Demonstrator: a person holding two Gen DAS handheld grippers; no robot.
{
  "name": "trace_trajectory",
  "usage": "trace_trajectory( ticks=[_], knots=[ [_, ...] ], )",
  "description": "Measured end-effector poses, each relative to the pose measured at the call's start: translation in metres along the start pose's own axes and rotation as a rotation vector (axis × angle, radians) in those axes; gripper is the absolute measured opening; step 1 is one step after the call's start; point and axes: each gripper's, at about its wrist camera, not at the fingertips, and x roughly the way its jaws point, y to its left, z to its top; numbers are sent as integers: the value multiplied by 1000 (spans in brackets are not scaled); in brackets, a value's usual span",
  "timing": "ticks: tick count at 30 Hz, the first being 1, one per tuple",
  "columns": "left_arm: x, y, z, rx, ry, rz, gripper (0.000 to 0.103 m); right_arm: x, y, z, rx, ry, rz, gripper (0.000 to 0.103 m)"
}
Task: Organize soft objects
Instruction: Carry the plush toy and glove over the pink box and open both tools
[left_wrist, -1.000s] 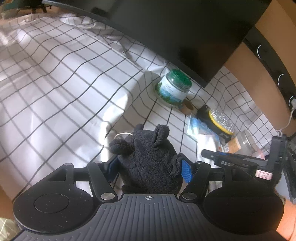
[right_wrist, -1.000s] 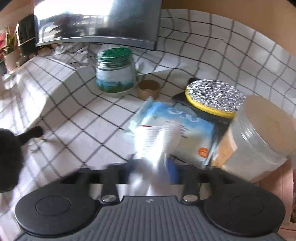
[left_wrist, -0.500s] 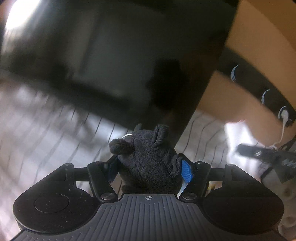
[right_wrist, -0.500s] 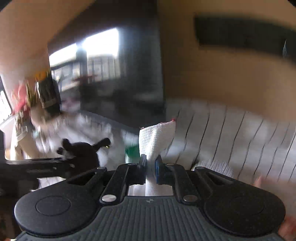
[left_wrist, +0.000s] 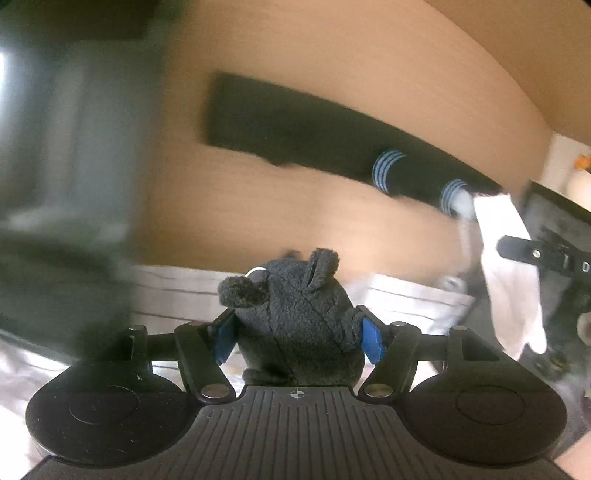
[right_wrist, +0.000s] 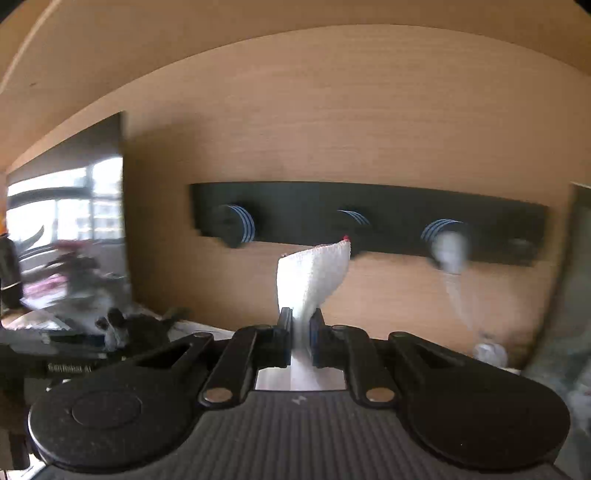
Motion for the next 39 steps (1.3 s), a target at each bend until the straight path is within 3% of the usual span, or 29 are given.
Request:
trace_trajectory(
  ticks=[4,11,16,18,21,23,27,34,39],
  knots=[
    [33,-39,-9,47,49,-93,71,-9,-32,-6,22,-2,-67,9],
    [86,-89,-33,88,152,-221,71,-15,-66,-19,85,27,-95,9],
    [130,-116,-72,108,295,-270,73,2,-78,-35,115,75,-82,9],
    [150,-126,-92,164,342,-230,73,14,-81,-44,128,106,-83,9],
    [158,-136,-110,287,325,-135,69,35,-88,-63,142,168,-86,10],
    [156,-136,-111,301,331,-114,69,50,-93,-78,154,239,-86,12],
    [147,-128,-98,283,323,-105,69,61,-107,-103,248,328,-89,40],
    [99,-102,-77,70,244,-123,69,43,-110,-120,253,318,-82,45],
    [50,-79,-76,-8,156,-86,69,21,-93,-132,190,297,-72,53]
  ],
)
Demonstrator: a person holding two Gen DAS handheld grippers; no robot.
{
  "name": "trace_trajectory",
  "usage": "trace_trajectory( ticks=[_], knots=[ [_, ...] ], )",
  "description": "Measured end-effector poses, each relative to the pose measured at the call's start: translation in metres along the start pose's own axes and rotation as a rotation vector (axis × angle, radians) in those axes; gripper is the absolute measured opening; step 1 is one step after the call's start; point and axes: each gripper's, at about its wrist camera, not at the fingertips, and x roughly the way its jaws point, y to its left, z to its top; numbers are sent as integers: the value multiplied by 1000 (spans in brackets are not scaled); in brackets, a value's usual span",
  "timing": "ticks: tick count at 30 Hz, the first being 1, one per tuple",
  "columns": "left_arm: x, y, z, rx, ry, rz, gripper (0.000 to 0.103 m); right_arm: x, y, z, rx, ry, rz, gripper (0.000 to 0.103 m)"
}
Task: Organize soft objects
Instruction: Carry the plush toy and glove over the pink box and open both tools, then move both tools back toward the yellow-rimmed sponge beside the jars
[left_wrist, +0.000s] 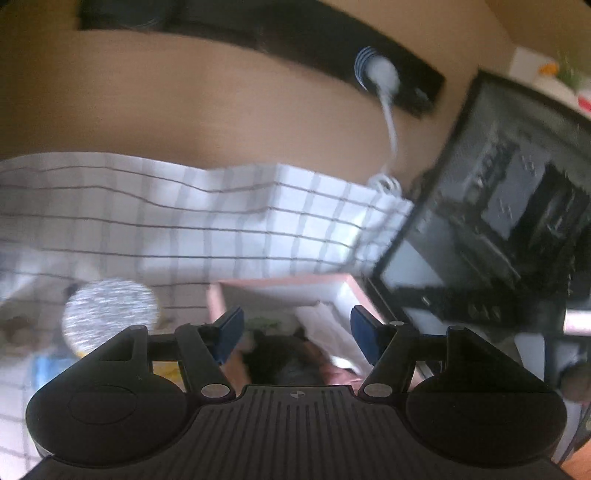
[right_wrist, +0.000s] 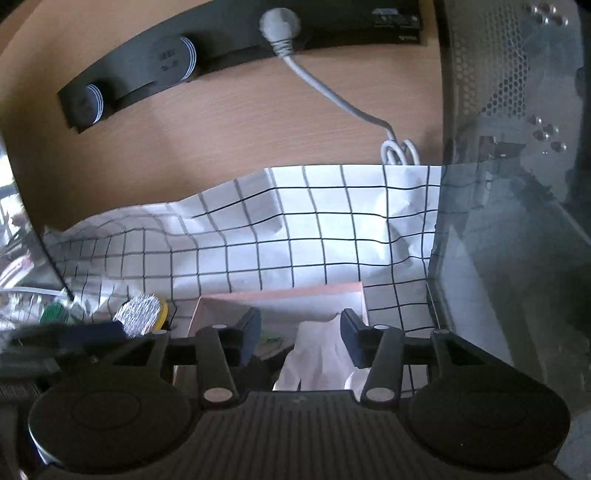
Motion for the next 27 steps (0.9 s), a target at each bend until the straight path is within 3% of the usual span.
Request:
trace_trajectory(
  ticks=[6,14,23,27],
  knots=[
    [-56,55,-17,-142,-101,126,69,-22,7,-42,-40,16,-23,59],
    [-77,130,-61,-273,-35,312,69,-18,57,-93,-180,141,42,62],
    [-64,161,-85,-258,17,326,69,-13,129,-88,-299,152,119,64],
    [-50,163,-73,-147,-47,310,69,-12,153,-92,-349,172,143,64]
  ],
)
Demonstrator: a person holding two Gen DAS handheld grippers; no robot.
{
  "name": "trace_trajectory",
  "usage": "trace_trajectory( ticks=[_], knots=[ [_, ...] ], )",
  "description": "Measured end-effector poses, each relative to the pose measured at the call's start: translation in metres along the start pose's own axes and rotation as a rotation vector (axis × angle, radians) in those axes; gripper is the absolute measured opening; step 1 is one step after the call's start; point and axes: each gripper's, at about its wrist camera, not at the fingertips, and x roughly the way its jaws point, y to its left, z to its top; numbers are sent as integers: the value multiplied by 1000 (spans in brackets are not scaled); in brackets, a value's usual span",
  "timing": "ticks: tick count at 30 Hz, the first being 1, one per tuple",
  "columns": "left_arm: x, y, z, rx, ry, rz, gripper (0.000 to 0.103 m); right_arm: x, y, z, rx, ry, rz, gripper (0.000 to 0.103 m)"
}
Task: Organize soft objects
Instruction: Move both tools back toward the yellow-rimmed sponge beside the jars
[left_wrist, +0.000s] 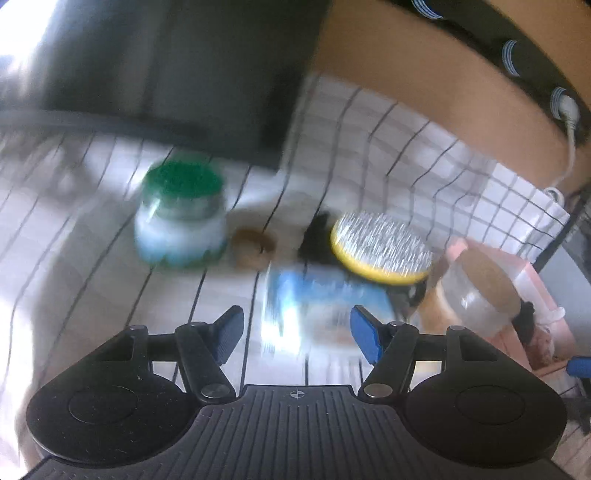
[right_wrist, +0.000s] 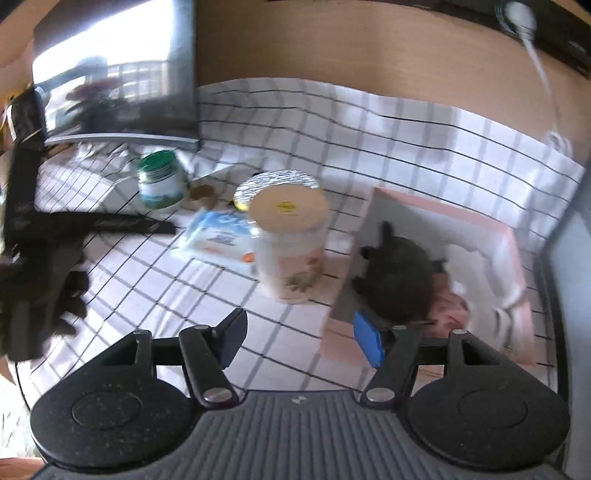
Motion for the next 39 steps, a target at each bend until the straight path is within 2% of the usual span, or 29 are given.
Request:
trace_trajectory(
  ticks=[2,4,5,6,7,8,10,14,18,20,23,26,31,34,37,39],
  knots=[
    [8,-6,8,86,-70,-14,69,4,12,-1,-24,14,9,64],
    [21,-11,16,159,-68,-9,69,8,23,-7,-52,24,12,64],
    [29,-13,19,196,-55,10,64,10,28,-11,-69,28,11,64],
    [38,-16,23,245,-38,30,57,12,33,-15,-87,32,10,64],
    [45,-18,25,287,-25,48,36,13,37,-19,-104,33,7,64],
    [53,-20,27,327,-12,66,19,14,40,-23,-122,34,1,64],
    [66,-22,30,382,6,98,21,14,44,-31,-152,41,-13,64],
    [81,-21,36,391,17,117,22,19,37,-39,-108,72,-5,64],
    [99,-19,37,395,139,110,24,23,26,-43,-59,93,-10,64],
    [100,-19,37,402,157,114,25,24,22,-44,-44,92,-10,64],
    [110,-13,40,345,221,130,24,28,19,-44,-21,95,2,64],
    [112,-4,46,261,228,97,22,30,19,-45,-11,92,16,64],
    [111,-3,41,251,198,97,20,32,19,-46,-7,72,27,64],
    [102,-1,35,253,186,97,11,29,18,-42,-27,44,16,64],
    [87,8,34,196,162,89,9,24,10,-21,-44,-11,14,65],
    [74,12,35,173,131,65,9,20,0,2,-29,-54,31,70]
  ],
)
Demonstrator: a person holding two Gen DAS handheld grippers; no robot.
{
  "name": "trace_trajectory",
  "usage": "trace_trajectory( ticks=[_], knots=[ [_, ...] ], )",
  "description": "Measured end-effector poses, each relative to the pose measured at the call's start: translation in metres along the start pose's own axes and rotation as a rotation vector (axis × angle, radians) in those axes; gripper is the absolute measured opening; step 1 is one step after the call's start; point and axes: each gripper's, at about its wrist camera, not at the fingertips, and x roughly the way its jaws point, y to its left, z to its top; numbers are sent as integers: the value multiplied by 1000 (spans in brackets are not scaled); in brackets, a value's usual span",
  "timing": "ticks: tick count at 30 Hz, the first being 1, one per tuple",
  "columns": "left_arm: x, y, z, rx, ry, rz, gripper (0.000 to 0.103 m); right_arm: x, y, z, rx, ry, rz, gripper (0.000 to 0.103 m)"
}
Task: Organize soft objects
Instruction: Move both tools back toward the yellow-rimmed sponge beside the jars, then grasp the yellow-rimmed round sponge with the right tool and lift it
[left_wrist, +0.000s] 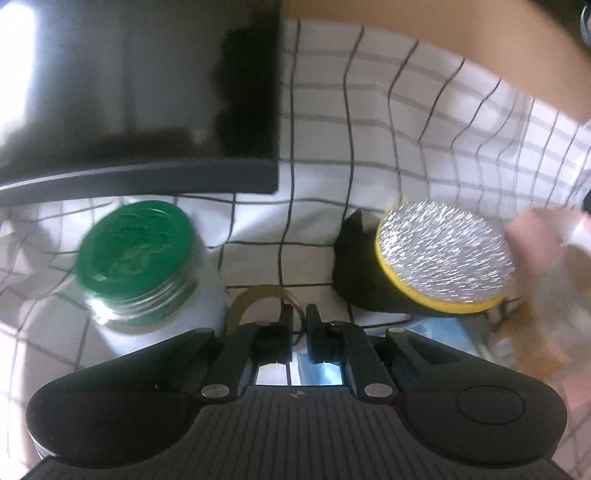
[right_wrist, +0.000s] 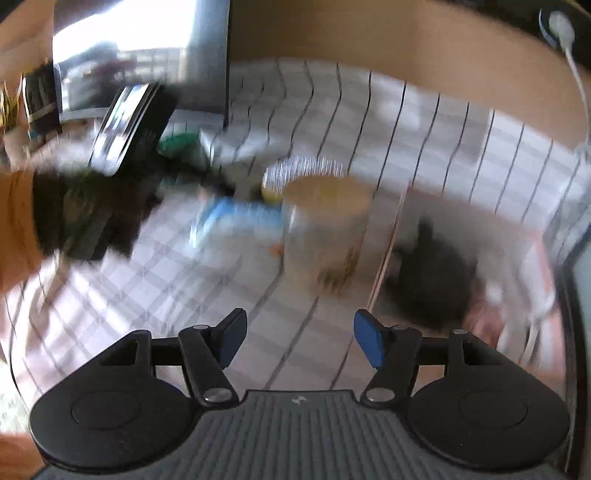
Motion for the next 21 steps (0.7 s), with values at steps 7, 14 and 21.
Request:
trace_trajectory(
  ticks=[7,14,21],
  knots=[
    [-58,7,-22,-59,-89,-55,8,43,-58,111,164,58,110,82],
    [-95,16,-67,-222,-85,-150,8,162,-86,163,335,324,120,82],
    [-110,13,-92,-288,-72,-205,8,232,-85,159,389,451,90,81]
  ],
)
